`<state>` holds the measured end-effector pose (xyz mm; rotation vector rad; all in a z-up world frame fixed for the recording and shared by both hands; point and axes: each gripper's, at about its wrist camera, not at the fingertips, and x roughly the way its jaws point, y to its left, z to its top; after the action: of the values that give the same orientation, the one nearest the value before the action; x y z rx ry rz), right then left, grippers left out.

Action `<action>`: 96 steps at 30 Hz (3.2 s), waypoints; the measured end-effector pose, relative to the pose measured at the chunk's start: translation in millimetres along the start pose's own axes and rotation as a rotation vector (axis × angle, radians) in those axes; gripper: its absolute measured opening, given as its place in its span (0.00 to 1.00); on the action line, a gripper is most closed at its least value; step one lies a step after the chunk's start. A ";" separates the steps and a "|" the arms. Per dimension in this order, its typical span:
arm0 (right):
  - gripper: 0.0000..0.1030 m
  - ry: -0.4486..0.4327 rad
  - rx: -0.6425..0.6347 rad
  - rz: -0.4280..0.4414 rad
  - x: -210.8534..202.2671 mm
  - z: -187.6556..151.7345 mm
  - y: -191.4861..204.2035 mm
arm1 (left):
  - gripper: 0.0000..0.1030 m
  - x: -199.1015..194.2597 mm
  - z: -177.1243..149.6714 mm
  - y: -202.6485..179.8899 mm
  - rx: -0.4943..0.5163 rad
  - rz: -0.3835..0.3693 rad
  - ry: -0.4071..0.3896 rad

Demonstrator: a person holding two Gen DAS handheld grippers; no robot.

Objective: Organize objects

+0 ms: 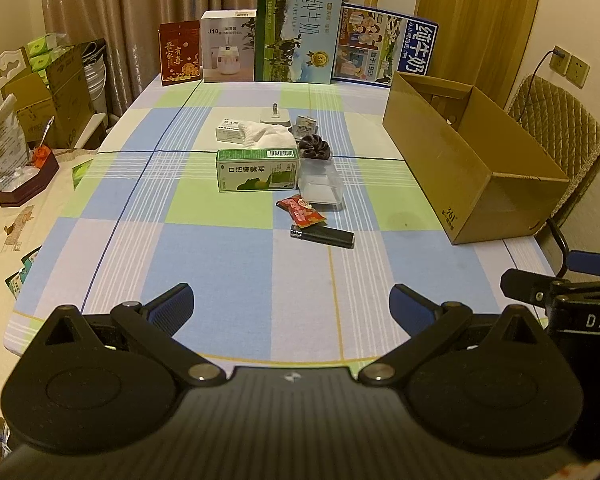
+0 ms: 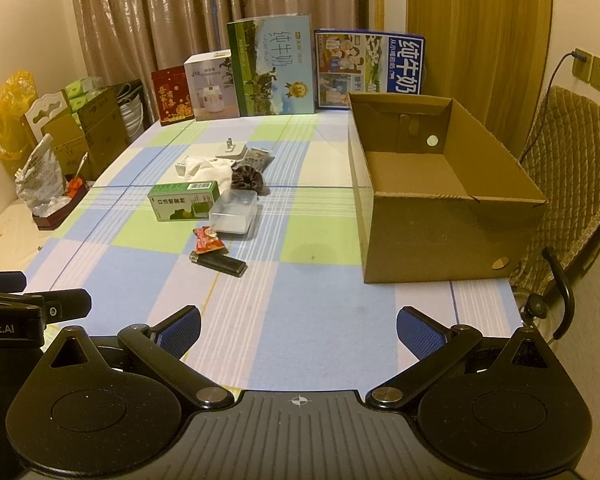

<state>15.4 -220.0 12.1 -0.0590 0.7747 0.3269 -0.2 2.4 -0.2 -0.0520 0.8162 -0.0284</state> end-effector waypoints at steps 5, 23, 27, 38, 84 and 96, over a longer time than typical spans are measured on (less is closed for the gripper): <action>0.98 0.000 0.001 0.001 2.2 -0.3 0.0 | 0.99 0.2 0.3 -0.7 -0.001 0.001 0.000; 0.98 0.012 0.018 0.010 5.6 -0.2 1.1 | 0.99 2.9 1.5 -0.8 -0.001 0.005 0.004; 0.98 0.016 0.035 0.028 7.4 0.6 -0.8 | 0.99 4.0 2.8 5.9 -0.005 -0.005 0.001; 0.98 0.016 0.026 0.082 20.0 3.6 9.1 | 0.99 15.5 13.4 30.1 -0.016 -0.001 -0.001; 0.18 0.169 -0.247 0.137 209.9 17.4 27.7 | 0.80 216.8 74.0 43.5 0.040 -0.159 0.123; 0.18 0.142 -0.158 0.056 216.6 24.3 4.6 | 0.46 251.8 72.6 12.4 0.037 -0.130 0.116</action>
<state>175.0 -153.5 -120.8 -0.2110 0.8912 0.4397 225.2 6.0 -134.4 -0.0687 0.9276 -0.1702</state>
